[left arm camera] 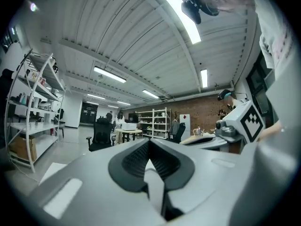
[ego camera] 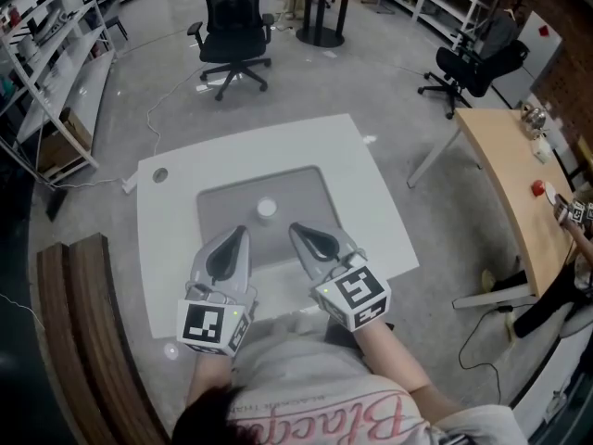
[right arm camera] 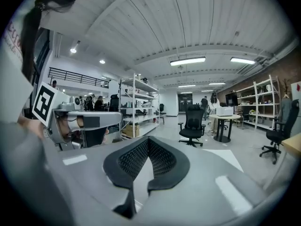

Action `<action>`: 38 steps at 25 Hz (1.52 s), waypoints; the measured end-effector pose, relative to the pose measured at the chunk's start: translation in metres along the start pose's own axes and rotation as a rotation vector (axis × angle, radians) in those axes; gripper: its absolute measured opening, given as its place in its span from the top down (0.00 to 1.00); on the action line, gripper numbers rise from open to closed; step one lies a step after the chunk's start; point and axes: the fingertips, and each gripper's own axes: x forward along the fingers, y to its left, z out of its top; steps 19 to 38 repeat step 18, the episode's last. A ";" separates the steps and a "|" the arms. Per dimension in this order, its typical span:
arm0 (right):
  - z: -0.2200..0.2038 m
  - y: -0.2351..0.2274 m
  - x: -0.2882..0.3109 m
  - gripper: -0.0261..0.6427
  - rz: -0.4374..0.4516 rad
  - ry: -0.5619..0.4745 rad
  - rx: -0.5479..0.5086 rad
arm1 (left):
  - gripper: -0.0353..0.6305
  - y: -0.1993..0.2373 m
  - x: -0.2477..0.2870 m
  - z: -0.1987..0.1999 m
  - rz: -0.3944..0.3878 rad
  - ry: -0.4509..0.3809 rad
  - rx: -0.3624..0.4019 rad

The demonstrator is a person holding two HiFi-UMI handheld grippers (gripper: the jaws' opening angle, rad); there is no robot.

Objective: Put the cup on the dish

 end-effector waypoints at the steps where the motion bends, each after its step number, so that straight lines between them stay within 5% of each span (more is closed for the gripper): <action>1: 0.000 0.000 0.000 0.96 0.000 0.002 -0.003 | 0.95 0.000 0.002 -0.001 0.001 0.004 0.001; 11: 0.002 0.000 0.002 0.96 -0.037 0.031 -0.031 | 0.95 0.003 0.007 -0.003 0.048 0.026 -0.022; 38: 0.001 0.007 0.001 0.96 -0.010 0.027 -0.045 | 0.95 -0.005 0.009 -0.004 0.031 0.034 -0.022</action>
